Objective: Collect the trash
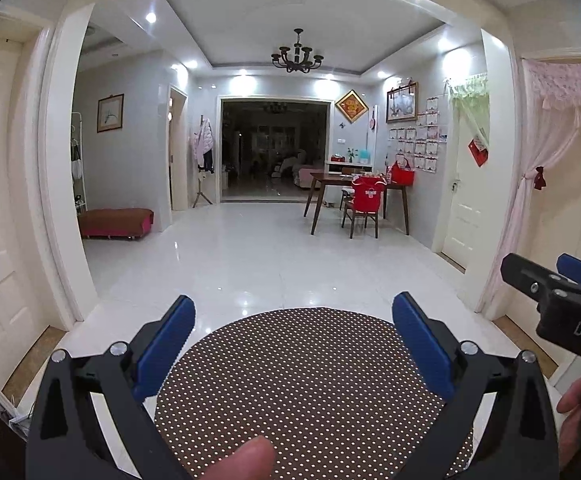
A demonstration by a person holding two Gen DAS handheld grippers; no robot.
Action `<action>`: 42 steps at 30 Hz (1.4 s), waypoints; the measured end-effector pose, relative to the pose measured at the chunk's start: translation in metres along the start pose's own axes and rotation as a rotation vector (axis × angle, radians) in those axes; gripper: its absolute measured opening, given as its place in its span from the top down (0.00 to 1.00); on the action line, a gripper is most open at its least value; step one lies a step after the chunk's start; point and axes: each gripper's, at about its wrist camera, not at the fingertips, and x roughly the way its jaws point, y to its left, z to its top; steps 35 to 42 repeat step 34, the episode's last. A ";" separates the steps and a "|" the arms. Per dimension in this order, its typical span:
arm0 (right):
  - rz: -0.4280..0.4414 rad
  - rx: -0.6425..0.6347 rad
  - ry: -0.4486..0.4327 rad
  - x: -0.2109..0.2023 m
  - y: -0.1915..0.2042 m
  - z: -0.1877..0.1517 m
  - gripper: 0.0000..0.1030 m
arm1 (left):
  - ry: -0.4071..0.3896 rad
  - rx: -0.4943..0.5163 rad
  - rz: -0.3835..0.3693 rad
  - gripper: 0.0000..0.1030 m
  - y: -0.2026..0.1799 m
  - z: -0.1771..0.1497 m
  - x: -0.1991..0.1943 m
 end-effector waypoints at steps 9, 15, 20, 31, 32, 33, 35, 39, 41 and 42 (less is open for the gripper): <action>-0.054 0.009 0.004 0.000 -0.012 -0.007 0.06 | 0.019 0.008 -0.029 0.06 -0.010 -0.007 0.000; -0.076 0.013 0.006 -0.004 -0.015 -0.016 0.06 | 0.034 0.009 -0.043 0.06 -0.017 -0.012 0.002; -0.085 0.015 0.011 -0.004 -0.018 -0.019 0.06 | 0.031 0.010 -0.036 0.05 -0.017 -0.014 0.003; -0.085 0.025 0.026 -0.001 -0.014 -0.021 0.06 | 0.044 0.007 -0.025 0.05 -0.016 -0.016 0.007; -0.083 0.026 0.026 0.000 -0.015 -0.020 0.06 | 0.047 0.009 -0.023 0.05 -0.016 -0.016 0.008; -0.081 0.028 0.027 0.000 -0.017 -0.020 0.06 | 0.049 0.010 -0.021 0.05 -0.017 -0.017 0.009; -0.080 0.028 0.027 0.000 -0.018 -0.020 0.06 | 0.049 0.013 -0.019 0.05 -0.018 -0.017 0.009; -0.080 0.028 0.027 0.000 -0.018 -0.020 0.06 | 0.049 0.013 -0.019 0.05 -0.018 -0.017 0.009; -0.080 0.028 0.027 0.000 -0.018 -0.020 0.06 | 0.049 0.013 -0.019 0.05 -0.018 -0.017 0.009; -0.080 0.028 0.027 0.000 -0.018 -0.020 0.06 | 0.049 0.013 -0.019 0.05 -0.018 -0.017 0.009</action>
